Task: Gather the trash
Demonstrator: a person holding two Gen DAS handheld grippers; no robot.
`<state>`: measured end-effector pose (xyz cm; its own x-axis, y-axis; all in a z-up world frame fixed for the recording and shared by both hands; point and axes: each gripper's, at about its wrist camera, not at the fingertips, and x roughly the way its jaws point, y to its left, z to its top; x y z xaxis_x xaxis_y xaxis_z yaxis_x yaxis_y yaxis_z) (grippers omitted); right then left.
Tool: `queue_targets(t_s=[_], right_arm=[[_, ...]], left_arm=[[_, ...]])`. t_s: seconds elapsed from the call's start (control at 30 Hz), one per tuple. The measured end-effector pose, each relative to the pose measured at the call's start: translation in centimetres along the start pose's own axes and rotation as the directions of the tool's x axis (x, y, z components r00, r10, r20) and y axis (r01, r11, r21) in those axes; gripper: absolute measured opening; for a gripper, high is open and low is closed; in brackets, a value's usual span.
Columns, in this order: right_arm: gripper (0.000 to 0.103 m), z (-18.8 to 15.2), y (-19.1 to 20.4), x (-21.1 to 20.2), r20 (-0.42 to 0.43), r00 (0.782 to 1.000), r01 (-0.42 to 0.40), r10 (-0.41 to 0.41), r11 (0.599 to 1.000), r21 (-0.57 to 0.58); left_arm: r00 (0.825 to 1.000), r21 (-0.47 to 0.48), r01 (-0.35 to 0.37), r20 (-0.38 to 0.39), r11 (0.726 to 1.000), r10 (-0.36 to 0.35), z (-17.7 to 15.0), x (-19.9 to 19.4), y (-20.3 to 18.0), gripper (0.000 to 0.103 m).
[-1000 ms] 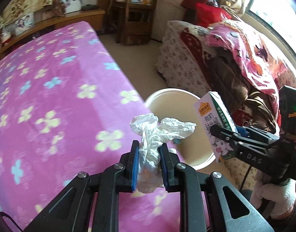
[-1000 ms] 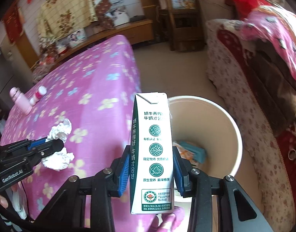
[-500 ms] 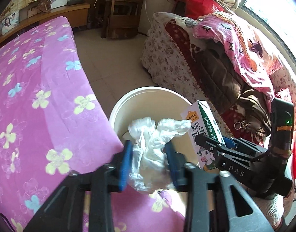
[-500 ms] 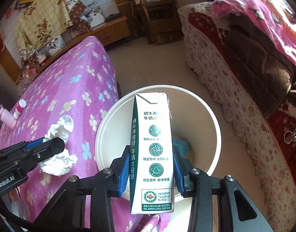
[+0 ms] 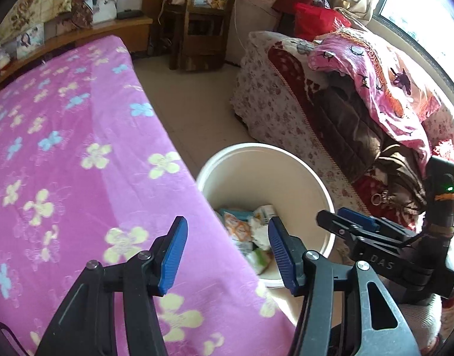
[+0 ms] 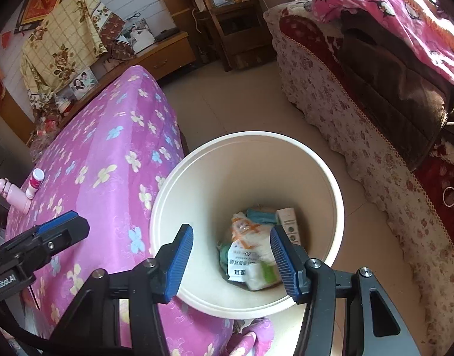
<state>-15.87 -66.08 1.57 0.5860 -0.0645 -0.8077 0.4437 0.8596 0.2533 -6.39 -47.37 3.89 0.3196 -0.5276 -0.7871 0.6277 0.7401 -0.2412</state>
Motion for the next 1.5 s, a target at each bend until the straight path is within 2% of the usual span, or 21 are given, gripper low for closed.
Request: queue_targets(t_s=[0.23,0.33,0.4,0.47,0.57,0.67,0.83,0.93,1.03,1.2,1.5], right_arm=[[0.058,-1.2,2.8,-2.9,0.087,0.996,-0.004,0.007,0.999,-0.037],[0.058,-1.8,4.1,-4.6,0.134,0.991,0.004,0.002,0.999,-0.047],[0.058,-2.3,4.8,-6.1,0.183,0.983,0.025,-0.015,0.998,-0.052],[0.058,-2.8,5.5,-7.7,0.242,0.97,0.051,-0.036,0.997,-0.055],[0.065,-3.5,6.5,-9.9,0.31,0.948,0.093,-0.069,0.994,-0.063],[0.066,-4.1,7.5,-11.5,0.355,0.93,0.13,-0.094,0.989,-0.077],[0.068,-5.3,9.5,-14.3,0.442,0.888,0.188,-0.128,0.977,-0.096],[0.079,-5.9,10.4,-15.8,0.478,0.87,0.19,-0.119,0.976,-0.104],[0.079,-6.6,11.2,-17.1,0.508,0.853,0.198,-0.12,0.975,-0.103],[0.079,-7.1,11.7,-18.6,0.526,0.846,0.169,-0.09,0.98,-0.104],[0.079,-7.8,12.4,-20.3,0.564,0.822,0.166,-0.082,0.981,-0.1]], left_arm=[[0.994,0.026,-0.079,0.08,0.997,0.077,-1.3,-3.0,0.6,0.057],[0.986,0.026,-0.101,0.14,0.995,0.096,-2.0,-4.9,0.9,0.057],[0.977,0.015,-0.109,0.184,0.994,0.104,-2.4,-6.4,1.1,0.061],[0.961,0.015,-0.131,0.247,0.991,0.123,-3.0,-8.0,1.3,0.069],[0.932,0.027,-0.17,0.328,0.985,0.152,-3.7,-10.2,1.2,0.071],[0.913,0.039,-0.181,0.377,0.983,0.153,-4.3,-12.2,1.0,0.073],[0.894,0.04,-0.175,0.424,0.984,0.142,-5.4,-14.6,1.0,0.075],[0.876,0.037,-0.196,0.456,0.98,0.158,-6.1,-15.9,1.0,0.075],[0.861,0.031,-0.217,0.478,0.976,0.176,-6.6,-16.9,0.9,0.075],[0.846,0.032,-0.217,0.504,0.976,0.172,-7.3,-18.4,0.8,0.075],[0.823,0.029,-0.224,0.541,0.974,0.173,-7.8,-20.1,0.4,0.075]])
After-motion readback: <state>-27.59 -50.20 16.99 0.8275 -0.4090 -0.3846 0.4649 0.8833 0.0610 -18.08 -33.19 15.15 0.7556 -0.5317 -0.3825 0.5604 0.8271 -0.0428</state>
